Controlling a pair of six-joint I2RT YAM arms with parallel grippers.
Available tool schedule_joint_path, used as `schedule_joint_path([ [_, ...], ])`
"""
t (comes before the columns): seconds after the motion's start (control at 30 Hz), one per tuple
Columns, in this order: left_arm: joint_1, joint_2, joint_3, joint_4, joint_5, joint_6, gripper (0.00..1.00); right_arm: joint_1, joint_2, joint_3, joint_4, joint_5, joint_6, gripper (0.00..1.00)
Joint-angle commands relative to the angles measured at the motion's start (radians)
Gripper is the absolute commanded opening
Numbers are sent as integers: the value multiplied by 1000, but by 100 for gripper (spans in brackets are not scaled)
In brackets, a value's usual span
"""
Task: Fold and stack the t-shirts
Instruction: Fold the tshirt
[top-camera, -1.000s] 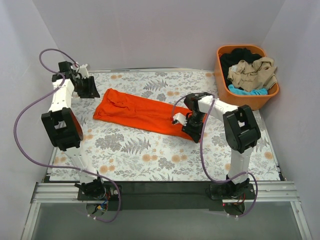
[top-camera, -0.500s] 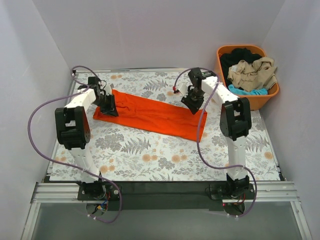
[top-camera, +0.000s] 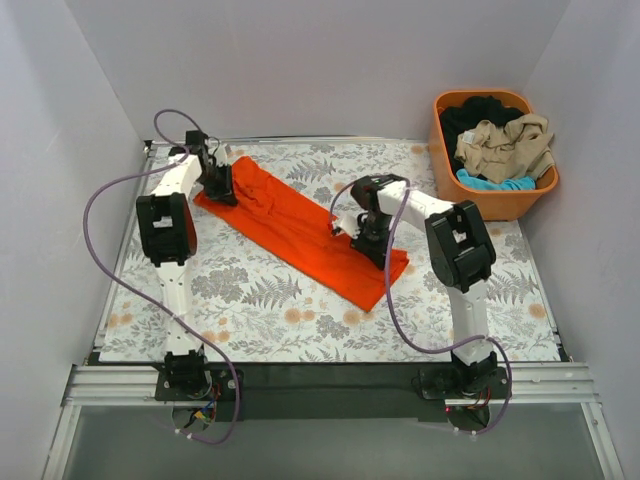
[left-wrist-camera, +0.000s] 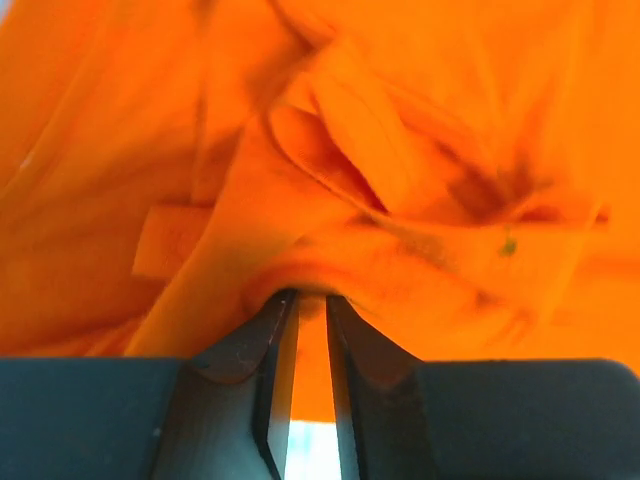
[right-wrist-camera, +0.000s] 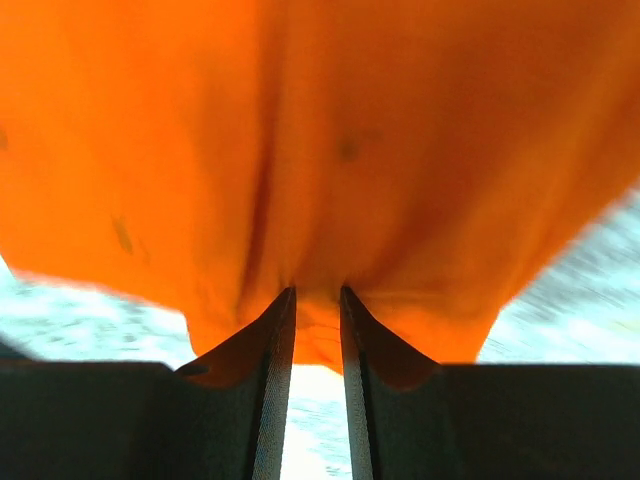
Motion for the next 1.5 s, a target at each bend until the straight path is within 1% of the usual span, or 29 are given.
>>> schedule_joint_path([
  [0.0, -40, 161, 270, -37, -39, 67, 20, 130, 13, -91, -71, -166, 7, 27],
  [0.03, -80, 231, 333, -51, -32, 75, 22, 180, 15, -92, -79, -190, 5, 28],
  [0.07, -94, 260, 429, -50, 0, 84, 24, 205, 21, -82, -85, -218, 4, 29],
  [0.1, -108, 276, 444, -33, 20, 85, 27, 230, 24, -70, -90, -264, 2, 30],
  [0.13, -132, 276, 444, -4, 40, 81, 32, 274, 30, -47, -88, -282, 1, 31],
  [0.17, -146, 268, 429, 33, 80, 76, 35, 289, 42, -24, -87, -301, 4, 31],
  [0.2, -157, 259, 403, 98, 92, 72, 38, 300, 52, 37, -88, -331, 17, 32],
  [0.3, -180, 203, 398, 176, 132, 44, 43, 303, 69, 136, -105, -344, 39, 33],
  [0.37, -180, 141, 402, 189, 143, 16, 46, 297, 25, 142, -104, -336, 42, 34],
  [0.4, -180, 114, 396, 193, 146, 12, 47, 293, 4, 133, -101, -342, 42, 37],
  [0.43, -180, 54, 369, 193, 151, 12, 48, 281, -17, 127, -99, -346, 42, 38],
  [0.5, -181, -36, 311, 194, 154, 10, 48, 259, -65, 104, -87, -341, 45, 40],
  [0.53, -184, -64, 242, 193, 148, 12, 48, 251, -78, 93, -79, -332, 45, 40],
  [0.57, -187, -87, 209, 183, 139, 21, 48, 247, -94, 83, -62, -317, 41, 40],
  [0.63, -197, -133, 148, 168, 97, 30, 47, 233, -95, 44, -48, -251, 30, 39],
  [0.7, -201, -144, 71, 147, 73, 42, 44, 227, -79, 23, -30, -196, 13, 36],
  [0.77, -201, -143, 16, 133, 73, 45, 40, 221, -53, 6, -7, -174, 7, 35],
  [0.87, -209, -118, -18, 128, 65, 49, 37, 221, -7, 4, 11, -148, 7, 30],
  [0.9, -210, -100, -23, 127, 68, 50, 36, 221, 3, 6, 13, -149, 11, 27],
  [1.0, -224, -57, -16, 122, 66, 56, 33, 222, 24, -10, 18, -175, 17, 22],
  [1.2, -243, 50, 25, 133, 80, 43, 31, 244, 23, -65, 15, -234, 40, 20],
  [1.27, -256, 86, 77, 127, 73, 42, 30, 263, 38, -66, 13, -256, 59, 20],
  [1.3, -261, 124, 100, 121, 71, 42, 30, 268, 49, -57, 13, -296, 74, 20],
  [1.33, -270, 144, 164, 116, 74, 39, 30, 267, 78, -28, 12, -324, 89, 20],
  [1.43, -281, 239, 273, 91, 88, 27, 30, 268, 133, 48, 2, -391, 142, 20],
  [1.47, -283, 262, 345, 87, 91, 23, 30, 268, 145, 64, 2, -401, 154, 20],
])
